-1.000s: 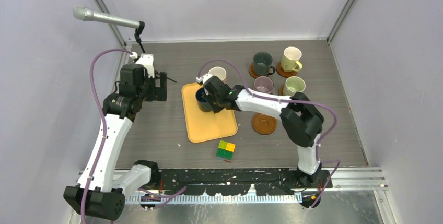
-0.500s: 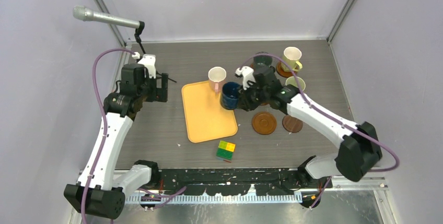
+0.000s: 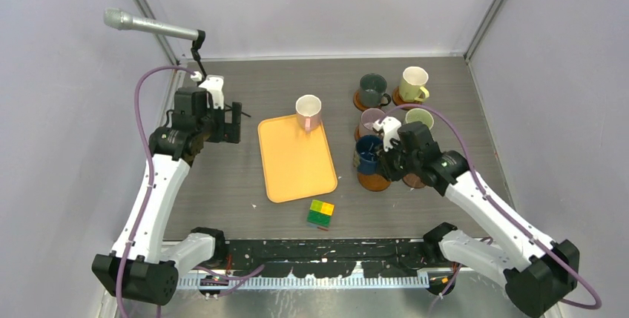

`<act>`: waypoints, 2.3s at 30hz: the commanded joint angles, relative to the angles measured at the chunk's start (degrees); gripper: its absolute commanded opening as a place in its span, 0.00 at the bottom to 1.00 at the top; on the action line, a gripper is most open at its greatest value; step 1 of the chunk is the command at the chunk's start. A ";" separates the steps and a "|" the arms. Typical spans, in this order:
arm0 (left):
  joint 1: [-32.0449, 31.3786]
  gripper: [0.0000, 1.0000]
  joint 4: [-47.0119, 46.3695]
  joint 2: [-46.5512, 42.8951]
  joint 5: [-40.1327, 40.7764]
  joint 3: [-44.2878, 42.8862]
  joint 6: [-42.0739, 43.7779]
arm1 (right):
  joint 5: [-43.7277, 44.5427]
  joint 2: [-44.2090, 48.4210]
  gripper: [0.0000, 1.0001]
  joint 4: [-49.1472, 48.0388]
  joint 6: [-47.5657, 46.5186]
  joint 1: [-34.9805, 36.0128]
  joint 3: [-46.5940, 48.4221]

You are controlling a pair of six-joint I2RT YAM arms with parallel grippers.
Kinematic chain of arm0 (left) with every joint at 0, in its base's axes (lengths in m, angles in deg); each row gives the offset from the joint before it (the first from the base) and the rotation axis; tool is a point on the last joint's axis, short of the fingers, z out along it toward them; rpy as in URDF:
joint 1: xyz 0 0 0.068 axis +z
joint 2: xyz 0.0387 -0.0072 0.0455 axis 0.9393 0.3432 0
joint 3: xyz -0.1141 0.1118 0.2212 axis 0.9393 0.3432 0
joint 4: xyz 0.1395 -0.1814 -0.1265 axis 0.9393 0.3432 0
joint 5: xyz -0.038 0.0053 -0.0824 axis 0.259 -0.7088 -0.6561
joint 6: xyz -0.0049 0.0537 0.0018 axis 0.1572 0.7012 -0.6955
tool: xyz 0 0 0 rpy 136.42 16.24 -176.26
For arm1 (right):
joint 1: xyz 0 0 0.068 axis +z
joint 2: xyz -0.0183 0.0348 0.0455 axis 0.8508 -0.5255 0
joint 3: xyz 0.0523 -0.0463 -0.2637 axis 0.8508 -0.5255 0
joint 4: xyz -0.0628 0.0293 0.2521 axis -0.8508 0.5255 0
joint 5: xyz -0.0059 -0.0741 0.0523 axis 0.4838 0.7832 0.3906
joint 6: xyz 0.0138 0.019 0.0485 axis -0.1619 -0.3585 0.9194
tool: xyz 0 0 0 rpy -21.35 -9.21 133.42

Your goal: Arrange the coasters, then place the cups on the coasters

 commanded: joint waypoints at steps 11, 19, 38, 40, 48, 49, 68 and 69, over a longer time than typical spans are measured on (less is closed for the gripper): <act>0.18 1.00 -1.06 0.95 -1.75 -3.02 -1.02 | 9.83 1.52 0.00 2.48 -7.86 -0.22 -0.74; 0.18 1.00 -1.72 0.86 -1.18 -2.29 -0.09 | 7.62 -3.77 0.00 -0.45 -5.71 -0.64 -0.44; 0.16 1.00 -2.43 1.07 -0.60 -1.18 0.62 | 4.09 -9.64 0.20 0.56 -6.88 -3.01 0.50; 0.18 1.00 -2.37 1.12 -0.69 -1.26 0.73 | 2.91 -9.87 0.28 1.73 -7.92 -3.13 0.97; 0.18 1.00 -1.96 0.77 0.07 -1.30 1.60 | 2.26 -9.79 0.48 5.96 -11.58 -3.21 2.15; 0.18 1.00 -1.96 0.79 0.20 -1.29 1.71 | 2.04 -9.67 0.48 6.62 -12.01 -3.17 2.23; 0.18 1.00 -1.23 0.57 -3.33 -0.38 2.21 | 1.46 -10.40 0.83 6.21 -2.70 -2.74 15.61; 0.18 1.00 -1.42 0.45 -3.34 -0.12 2.05 | 1.86 -11.27 0.83 3.58 -0.86 -2.14 16.70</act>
